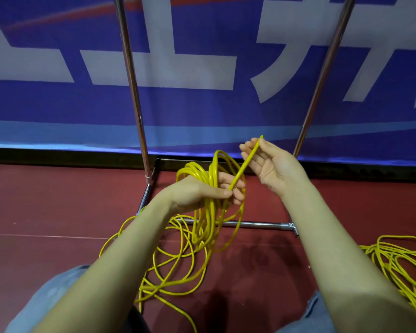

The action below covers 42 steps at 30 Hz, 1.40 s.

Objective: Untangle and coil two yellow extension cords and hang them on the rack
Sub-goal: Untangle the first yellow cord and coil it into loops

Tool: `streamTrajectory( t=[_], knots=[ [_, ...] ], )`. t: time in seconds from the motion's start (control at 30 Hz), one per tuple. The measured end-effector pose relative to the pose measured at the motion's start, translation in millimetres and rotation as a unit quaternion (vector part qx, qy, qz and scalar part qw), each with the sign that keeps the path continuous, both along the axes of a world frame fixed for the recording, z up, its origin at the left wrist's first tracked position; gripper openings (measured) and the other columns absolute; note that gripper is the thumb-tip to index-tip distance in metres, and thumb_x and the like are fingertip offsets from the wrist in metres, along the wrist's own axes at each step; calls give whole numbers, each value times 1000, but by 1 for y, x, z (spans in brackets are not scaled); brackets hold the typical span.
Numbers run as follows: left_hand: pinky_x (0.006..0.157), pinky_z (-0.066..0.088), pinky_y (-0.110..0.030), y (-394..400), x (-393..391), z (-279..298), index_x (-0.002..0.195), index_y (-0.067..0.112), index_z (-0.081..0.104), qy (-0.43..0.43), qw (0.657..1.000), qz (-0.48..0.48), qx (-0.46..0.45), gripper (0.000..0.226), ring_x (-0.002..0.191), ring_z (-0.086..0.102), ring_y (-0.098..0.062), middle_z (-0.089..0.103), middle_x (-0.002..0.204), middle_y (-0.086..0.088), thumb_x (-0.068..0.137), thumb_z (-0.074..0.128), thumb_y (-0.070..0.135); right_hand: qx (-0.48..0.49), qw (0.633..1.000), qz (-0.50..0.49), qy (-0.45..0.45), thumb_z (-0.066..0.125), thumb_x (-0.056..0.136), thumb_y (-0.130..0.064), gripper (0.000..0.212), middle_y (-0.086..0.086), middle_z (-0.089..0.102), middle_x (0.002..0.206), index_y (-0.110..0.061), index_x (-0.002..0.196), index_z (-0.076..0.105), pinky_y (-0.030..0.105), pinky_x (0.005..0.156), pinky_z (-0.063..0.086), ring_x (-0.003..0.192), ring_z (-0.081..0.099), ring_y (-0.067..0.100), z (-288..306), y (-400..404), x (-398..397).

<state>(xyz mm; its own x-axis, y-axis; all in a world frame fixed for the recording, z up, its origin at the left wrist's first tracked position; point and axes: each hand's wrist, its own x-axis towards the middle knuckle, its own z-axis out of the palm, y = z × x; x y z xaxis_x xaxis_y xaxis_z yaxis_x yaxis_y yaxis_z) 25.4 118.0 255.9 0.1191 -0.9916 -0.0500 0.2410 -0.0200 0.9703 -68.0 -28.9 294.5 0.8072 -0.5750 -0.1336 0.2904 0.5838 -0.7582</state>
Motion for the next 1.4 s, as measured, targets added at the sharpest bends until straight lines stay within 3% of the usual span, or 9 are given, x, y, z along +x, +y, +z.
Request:
streamTrajectory(
  t=[0.17, 0.37, 0.5, 0.57, 0.7, 0.87, 1.0, 1.17, 1.4],
  knots=[
    [75, 57, -31, -8, -5, 0, 86, 12, 71, 110, 990, 47, -76, 30, 84, 71, -22, 73, 88, -11, 58, 83, 16, -65, 997, 37, 26, 45, 98, -27, 24, 6, 72, 79, -8, 93, 59, 27, 59, 57, 72, 71, 17, -5, -5, -2],
    [79, 58, -31, -16, 0, 15, 88, 9, 49, 225, 938, 223, -139, 16, 88, 71, -19, 73, 94, -11, 86, 44, -6, -118, 976, 155, 92, 40, 100, -23, 31, 8, 72, 76, -3, 91, 62, 22, 67, 57, 72, 70, 15, -21, 5, -3],
    [82, 56, -33, -14, 13, 14, 88, 10, 48, 247, 913, 286, -152, 19, 91, 71, -18, 73, 97, -9, 95, 39, -5, -205, 950, 212, 101, 45, 97, -15, 23, 8, 70, 92, -4, 102, 64, 20, 81, 53, 87, 67, 13, -25, 9, -1],
    [81, 56, -32, -12, 17, 13, 86, 11, 47, 257, 904, 303, -158, 21, 89, 71, -18, 73, 96, -8, 96, 38, -5, -234, 939, 230, 108, 50, 93, -8, 16, 1, 69, 91, -10, 102, 64, 17, 79, 51, 85, 66, 7, -29, 13, 1],
    [83, 55, -33, -12, 16, 13, 94, 8, 52, 264, 904, 306, -137, 15, 88, 71, -20, 72, 98, -11, 95, 41, -3, -329, 911, 208, 136, 60, 85, 2, 16, -3, 69, 74, -10, 93, 67, 21, 67, 53, 67, 64, 6, -31, 17, 7],
    [84, 54, -33, -8, 20, 11, 108, 2, 56, 220, 931, 285, -62, 22, 99, 66, -20, 66, 107, -15, 97, 38, 4, -365, 917, 75, 139, 54, 91, -1, 13, -2, 68, 66, -2, 101, 63, 25, 57, 55, 56, 65, 9, -21, 11, 4],
    [83, 54, -36, -10, 17, 1, 104, 0, 59, 177, 950, 257, 5, 21, 87, 71, -23, 68, 106, -14, 95, 40, 1, -256, 962, -15, 98, 49, 95, -3, 11, 9, 62, 76, -5, 96, 60, 28, 57, 57, 56, 67, 15, -9, -2, -2],
    [82, 55, -31, -12, -2, -4, 106, 3, 62, 94, 982, 145, 73, 21, 89, 70, -20, 71, 98, -13, 94, 44, 4, -77, 996, -16, 31, 45, 97, -1, 12, 14, 62, 83, -2, 94, 57, 33, 62, 59, 69, 72, 25, -8, -5, -2],
    [74, 57, -29, -12, -13, -4, 96, 2, 58, 68, 993, 78, 54, 19, 71, 71, -18, 71, 75, -6, 90, 43, -9, -44, 999, 3, -12, 46, 96, -3, 11, 15, 67, 87, 1, 97, 57, 31, 65, 59, 77, 72, 25, -12, -2, 2]
  ],
)
